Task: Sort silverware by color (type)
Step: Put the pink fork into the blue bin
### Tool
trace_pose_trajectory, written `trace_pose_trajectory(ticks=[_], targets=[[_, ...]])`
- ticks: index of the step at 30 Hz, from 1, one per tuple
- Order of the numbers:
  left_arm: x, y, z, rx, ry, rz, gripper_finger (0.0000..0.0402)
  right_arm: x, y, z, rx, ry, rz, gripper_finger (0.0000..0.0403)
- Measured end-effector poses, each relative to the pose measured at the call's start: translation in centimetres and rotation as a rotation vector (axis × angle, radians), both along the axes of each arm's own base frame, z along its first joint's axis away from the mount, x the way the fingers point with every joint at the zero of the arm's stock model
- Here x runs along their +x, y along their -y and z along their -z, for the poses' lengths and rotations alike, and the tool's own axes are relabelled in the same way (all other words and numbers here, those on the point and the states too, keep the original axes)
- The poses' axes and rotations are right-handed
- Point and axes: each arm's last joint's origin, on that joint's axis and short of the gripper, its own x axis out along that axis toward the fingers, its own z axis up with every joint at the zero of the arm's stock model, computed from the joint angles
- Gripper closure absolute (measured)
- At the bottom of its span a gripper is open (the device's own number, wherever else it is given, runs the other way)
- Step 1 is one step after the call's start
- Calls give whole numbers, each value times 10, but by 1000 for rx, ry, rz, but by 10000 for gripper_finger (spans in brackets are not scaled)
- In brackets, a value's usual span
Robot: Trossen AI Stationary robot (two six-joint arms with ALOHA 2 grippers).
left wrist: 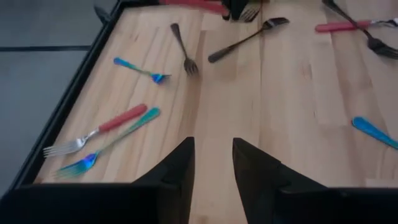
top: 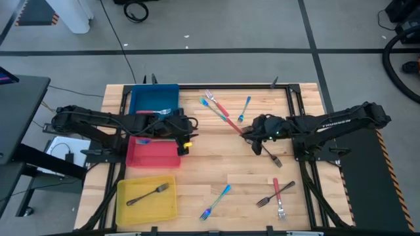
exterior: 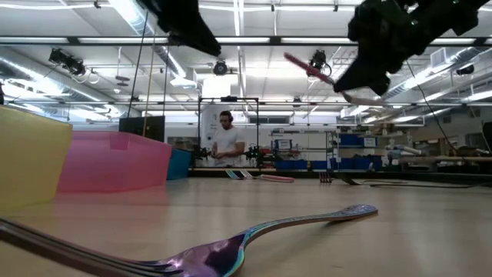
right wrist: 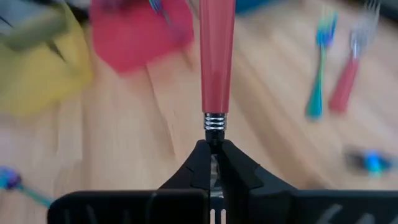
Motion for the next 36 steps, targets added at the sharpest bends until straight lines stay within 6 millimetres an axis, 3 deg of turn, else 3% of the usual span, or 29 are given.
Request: trace_pose_trajectory(ticks=[9, 16, 24, 36], targets=[[30, -11, 4, -49, 181, -65, 253, 12, -1, -25, -184, 257, -79, 384], [57, -17, -1, -109, 451, -102, 256, 19, 1, -24, -257, 264, -23, 384], [77, -21, 19, -148, 495, -129, 257, 24, 3, -22, -285, 266, 8, 383], [90, -38, 27, -197, 607, -185, 257, 32, 4, -10, -338, 204, 56, 383]])
